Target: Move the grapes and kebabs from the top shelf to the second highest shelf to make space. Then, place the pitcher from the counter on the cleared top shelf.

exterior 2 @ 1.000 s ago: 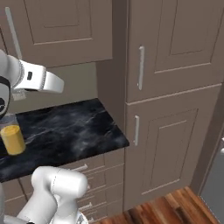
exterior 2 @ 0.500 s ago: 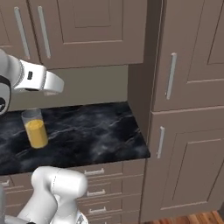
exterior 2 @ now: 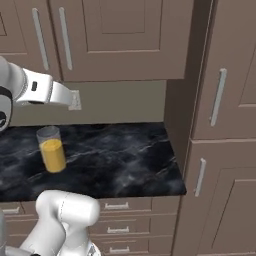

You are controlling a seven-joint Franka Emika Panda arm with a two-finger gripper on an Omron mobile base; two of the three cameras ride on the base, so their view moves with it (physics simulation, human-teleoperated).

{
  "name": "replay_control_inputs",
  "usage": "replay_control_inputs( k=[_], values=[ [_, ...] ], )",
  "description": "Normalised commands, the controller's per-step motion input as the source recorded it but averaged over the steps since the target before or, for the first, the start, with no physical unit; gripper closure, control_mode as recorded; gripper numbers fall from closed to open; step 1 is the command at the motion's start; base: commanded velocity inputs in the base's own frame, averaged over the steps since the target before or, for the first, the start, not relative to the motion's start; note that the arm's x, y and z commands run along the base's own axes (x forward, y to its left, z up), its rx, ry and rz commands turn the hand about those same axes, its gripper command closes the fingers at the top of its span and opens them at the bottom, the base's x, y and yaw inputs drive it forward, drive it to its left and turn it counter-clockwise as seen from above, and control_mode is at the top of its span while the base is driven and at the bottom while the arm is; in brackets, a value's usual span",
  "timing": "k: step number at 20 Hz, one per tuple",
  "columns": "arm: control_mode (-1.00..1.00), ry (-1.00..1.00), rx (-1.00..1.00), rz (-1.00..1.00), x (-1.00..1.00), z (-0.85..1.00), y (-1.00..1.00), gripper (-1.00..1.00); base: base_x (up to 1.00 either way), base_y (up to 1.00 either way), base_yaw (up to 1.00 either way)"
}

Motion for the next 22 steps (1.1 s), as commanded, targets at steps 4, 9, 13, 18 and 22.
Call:
replay_control_inputs(
  k=[4, 9, 13, 18, 22],
  values=[
    [1.00, 0.00, 0.00, 0.00, 0.00, 0.00, 0.00, -1.00, 0.04, 0.07, 0.36],
    [1.00, 0.00, 0.00, 0.00, 0.00, 0.00, 0.00, -1.00, 0.00, 0.19, 0.40],
    [1.00, 0.00, 0.00, 0.00, 0.00, 0.00, 0.00, -1.00, 0.00, 0.38, 0.39],
    [1.00, 0.00, 0.00, 0.00, 0.00, 0.00, 0.00, -1.00, 0.00, 0.53, 0.32],
    [-1.00, 0.14, 0.00, 0.03, 0.11, -0.44, 0.19, -1.00, 0.05, 0.31, 0.10]
  ],
)
